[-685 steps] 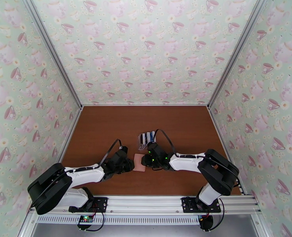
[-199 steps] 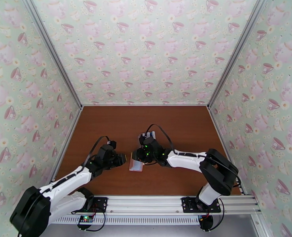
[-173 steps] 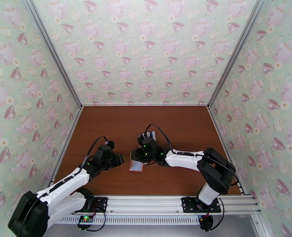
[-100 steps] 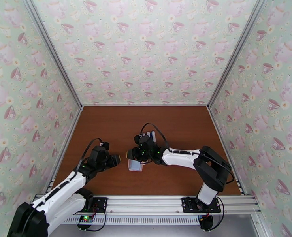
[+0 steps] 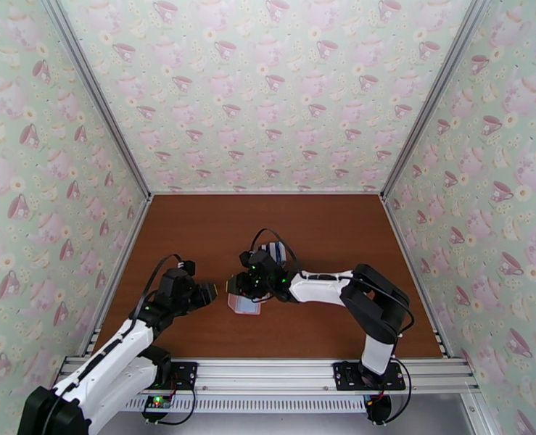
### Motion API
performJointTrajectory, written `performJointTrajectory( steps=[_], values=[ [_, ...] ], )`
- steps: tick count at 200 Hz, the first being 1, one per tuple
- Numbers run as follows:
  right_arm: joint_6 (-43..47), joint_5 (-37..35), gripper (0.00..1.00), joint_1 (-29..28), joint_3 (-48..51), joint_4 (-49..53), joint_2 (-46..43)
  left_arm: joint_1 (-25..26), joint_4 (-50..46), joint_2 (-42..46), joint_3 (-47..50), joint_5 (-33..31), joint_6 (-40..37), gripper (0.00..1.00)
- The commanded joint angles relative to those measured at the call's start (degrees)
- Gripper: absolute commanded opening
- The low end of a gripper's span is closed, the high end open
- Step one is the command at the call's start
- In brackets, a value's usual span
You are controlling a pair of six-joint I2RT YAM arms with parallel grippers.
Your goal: Put the credit cards into the card holder
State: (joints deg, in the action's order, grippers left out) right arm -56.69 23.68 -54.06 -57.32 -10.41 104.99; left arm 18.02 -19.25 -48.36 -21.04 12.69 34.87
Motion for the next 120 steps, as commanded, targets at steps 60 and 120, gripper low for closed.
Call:
performJointTrajectory(
  steps=[60, 120],
  values=[
    [-3.0, 3.3, 0.44, -0.6, -2.0, -6.0, 4.0, -0.7, 0.0, 1.3, 1.2, 1.6, -0.1, 0.47],
    [-3.3, 4.0, 0.46, -0.6, -3.6, -6.2, 4.1, -0.7, 0.0, 2.0, 1.1, 3.6, 0.1, 0.47]
  ],
)
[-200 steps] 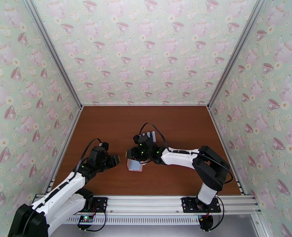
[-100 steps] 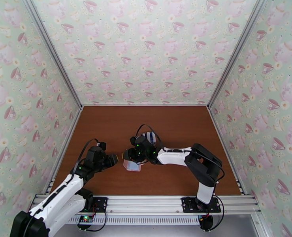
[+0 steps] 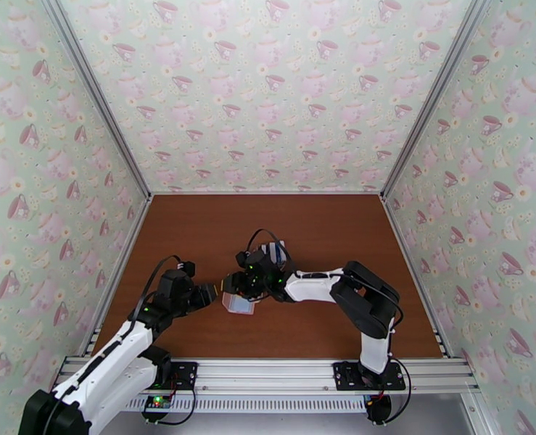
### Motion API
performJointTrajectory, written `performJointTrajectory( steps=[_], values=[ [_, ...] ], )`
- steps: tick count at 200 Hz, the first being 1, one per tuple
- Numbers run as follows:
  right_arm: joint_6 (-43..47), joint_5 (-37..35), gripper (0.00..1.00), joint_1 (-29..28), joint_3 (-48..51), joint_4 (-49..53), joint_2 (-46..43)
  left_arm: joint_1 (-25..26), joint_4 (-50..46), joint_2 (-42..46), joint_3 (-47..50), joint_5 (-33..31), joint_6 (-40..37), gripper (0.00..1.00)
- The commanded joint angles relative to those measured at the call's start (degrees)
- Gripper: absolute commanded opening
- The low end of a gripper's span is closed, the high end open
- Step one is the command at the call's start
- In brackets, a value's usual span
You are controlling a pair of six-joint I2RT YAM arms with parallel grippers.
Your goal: Put the credit cards into the card holder
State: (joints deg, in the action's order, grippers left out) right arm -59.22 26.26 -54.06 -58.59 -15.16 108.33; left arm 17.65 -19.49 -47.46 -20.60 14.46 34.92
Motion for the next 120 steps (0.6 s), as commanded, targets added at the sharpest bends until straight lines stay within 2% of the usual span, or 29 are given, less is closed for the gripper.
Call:
performJointTrajectory(
  steps=[1, 120],
  values=[
    [-0.7, 1.4, 0.46, -0.6, -2.3, -1.5, 0.8, -0.3, 0.2, 1.1, 0.7, 1.8, 0.1, 0.47],
    [-3.5, 3.3, 0.48, -0.7, -5.7, -3.6, 4.7, -0.3, 1.1, 5.1, 2.2, 3.9, 0.9, 0.51]
  ],
)
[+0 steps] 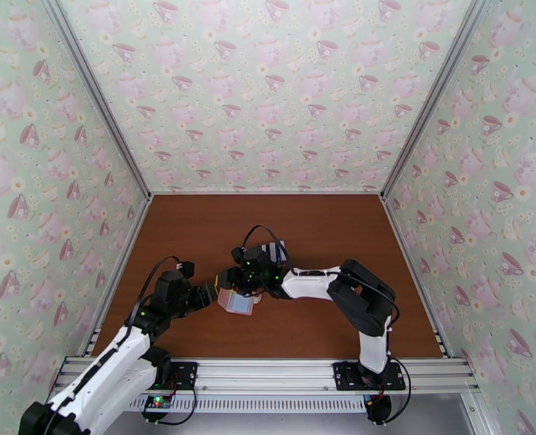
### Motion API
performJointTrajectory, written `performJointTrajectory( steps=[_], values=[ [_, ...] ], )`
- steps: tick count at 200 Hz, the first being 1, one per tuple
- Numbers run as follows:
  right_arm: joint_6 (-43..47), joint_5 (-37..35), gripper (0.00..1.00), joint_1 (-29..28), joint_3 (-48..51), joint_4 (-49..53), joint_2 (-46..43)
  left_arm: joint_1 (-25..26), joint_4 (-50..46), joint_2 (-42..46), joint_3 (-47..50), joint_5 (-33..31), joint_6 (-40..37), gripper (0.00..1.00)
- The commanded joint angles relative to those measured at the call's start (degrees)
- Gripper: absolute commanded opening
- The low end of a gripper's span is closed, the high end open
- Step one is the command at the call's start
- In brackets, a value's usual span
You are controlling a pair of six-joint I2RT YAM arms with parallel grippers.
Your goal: Put the credit cards into the card holder
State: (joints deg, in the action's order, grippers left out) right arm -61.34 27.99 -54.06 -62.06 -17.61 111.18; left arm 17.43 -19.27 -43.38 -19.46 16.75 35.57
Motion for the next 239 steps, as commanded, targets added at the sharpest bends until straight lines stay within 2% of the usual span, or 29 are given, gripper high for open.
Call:
performJointTrajectory(
  steps=[1, 108, 184, 239],
  values=[
    [-1.4, 1.6, 0.48, -0.7, -2.2, -1.2, 1.9, -0.1, 0.9, 1.0, 1.1, 1.6, 0.2, 0.51],
    [-3.1, 1.5, 0.49, 0.4, -2.7, -1.5, 4.0, 0.1, 1.7, -3.7, 3.8, -1.1, 0.9, 0.51],
    [-0.4, -4.4, 0.49, -0.5, 2.1, 4.6, -1.5, 0.7, 1.5, -6.9, 3.2, -3.7, 1.7, 0.40],
    [-1.2, -7.5, 0.49, -1.3, 8.1, 4.0, -3.1, 2.0, 0.6, -8.9, 2.0, -6.3, 1.9, 0.37]
  ],
)
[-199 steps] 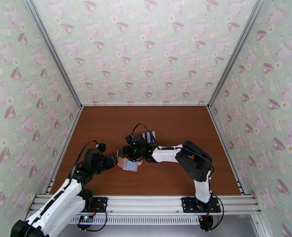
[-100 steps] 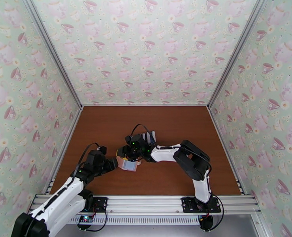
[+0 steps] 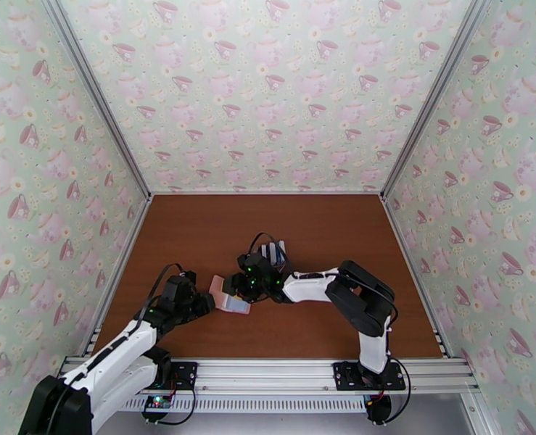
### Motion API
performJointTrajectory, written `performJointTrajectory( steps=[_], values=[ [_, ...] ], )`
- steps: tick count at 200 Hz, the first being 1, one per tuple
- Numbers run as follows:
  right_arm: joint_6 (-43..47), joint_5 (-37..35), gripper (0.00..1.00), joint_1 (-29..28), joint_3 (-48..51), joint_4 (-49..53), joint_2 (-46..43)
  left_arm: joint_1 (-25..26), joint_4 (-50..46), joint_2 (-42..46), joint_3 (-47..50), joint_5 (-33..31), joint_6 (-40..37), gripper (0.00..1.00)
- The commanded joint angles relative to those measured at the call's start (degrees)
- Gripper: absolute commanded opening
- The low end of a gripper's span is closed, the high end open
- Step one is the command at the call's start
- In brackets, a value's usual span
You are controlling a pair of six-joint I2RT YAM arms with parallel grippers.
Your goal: Put the credit cards into the card holder
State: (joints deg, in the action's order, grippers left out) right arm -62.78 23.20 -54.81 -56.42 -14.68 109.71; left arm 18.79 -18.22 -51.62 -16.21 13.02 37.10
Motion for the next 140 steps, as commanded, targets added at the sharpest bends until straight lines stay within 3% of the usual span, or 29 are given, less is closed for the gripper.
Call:
performJointTrajectory(
  steps=[1, 140],
  values=[
    [0.2, -2.8, 0.49, -0.5, 2.5, 1.1, -1.6, 0.7, -0.5, -0.7, -1.4, -2.6, 0.3, 0.37],
    [3.5, -6.2, 0.49, 0.7, 7.2, 5.3, -2.8, 4.9, -6.2, -18.3, -15.6, -8.3, -7.3, 0.34]
  ],
)
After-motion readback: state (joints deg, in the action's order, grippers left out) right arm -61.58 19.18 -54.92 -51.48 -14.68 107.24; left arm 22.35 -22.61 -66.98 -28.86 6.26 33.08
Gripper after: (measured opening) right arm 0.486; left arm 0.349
